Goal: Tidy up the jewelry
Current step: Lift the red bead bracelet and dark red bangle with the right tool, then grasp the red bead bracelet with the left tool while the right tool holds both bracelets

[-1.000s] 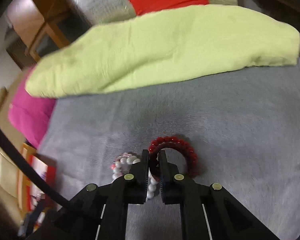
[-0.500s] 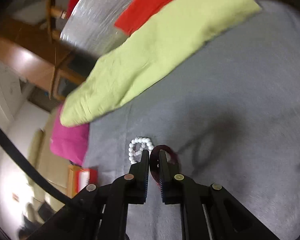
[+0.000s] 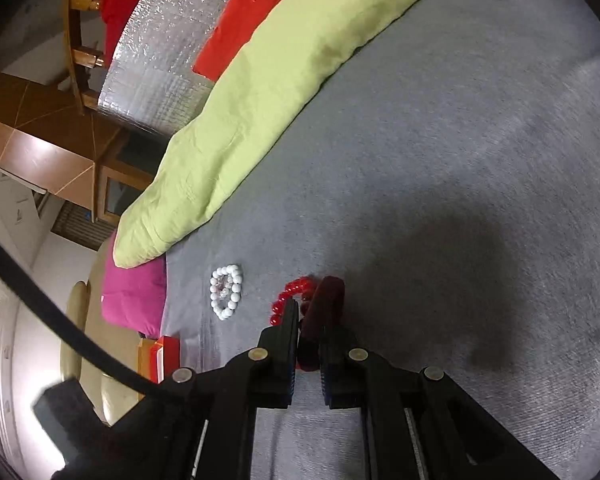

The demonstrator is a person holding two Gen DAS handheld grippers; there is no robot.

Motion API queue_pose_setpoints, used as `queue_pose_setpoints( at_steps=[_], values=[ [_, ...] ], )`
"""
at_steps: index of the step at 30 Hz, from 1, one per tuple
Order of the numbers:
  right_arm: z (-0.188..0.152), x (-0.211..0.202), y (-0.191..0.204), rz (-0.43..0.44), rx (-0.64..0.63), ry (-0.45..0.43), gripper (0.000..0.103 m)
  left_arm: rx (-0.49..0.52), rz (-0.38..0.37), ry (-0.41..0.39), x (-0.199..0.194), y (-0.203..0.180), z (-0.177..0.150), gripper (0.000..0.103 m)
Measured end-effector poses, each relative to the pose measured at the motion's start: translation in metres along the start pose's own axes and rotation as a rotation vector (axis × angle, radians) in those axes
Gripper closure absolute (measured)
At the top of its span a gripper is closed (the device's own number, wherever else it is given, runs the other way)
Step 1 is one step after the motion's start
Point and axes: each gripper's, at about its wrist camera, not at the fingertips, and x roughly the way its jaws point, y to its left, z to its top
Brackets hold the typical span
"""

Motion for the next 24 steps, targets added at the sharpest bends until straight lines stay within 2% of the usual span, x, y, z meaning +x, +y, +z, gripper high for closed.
queue_pose_setpoints(
  at_steps=[3,8,9,10,11,12,17,24],
  values=[
    [0.001,-0.005,-0.009,0.006,0.018,-0.002,0.093,0.047,-0.004,0.034,0.025,-0.028,0.011,0.041],
    [-0.001,-0.007,-0.027,0.02,0.046,0.015,0.093,0.006,0.015,0.118,0.062,-0.04,0.016,0.043],
    [-0.001,-0.006,-0.029,0.026,0.048,0.014,0.093,0.023,0.049,0.113,0.066,-0.042,0.015,0.052],
    [-0.001,-0.006,-0.029,0.031,0.047,0.013,0.093,0.064,0.117,0.115,0.07,-0.047,0.014,0.076],
    [-0.001,-0.007,-0.03,0.029,0.047,0.01,0.093,0.075,0.139,0.111,0.071,-0.048,0.013,0.088],
    [-0.001,-0.008,-0.03,0.025,0.046,0.005,0.093,0.069,0.143,0.113,0.07,-0.047,0.013,0.094],
    [-0.005,-0.019,-0.03,0.014,0.033,-0.008,0.094,0.02,0.173,0.111,0.053,-0.022,0.01,0.094],
    [-0.014,-0.04,-0.001,0.023,-0.026,-0.033,0.094,-0.047,0.175,0.032,0.002,0.001,-0.016,0.094]
  ],
)
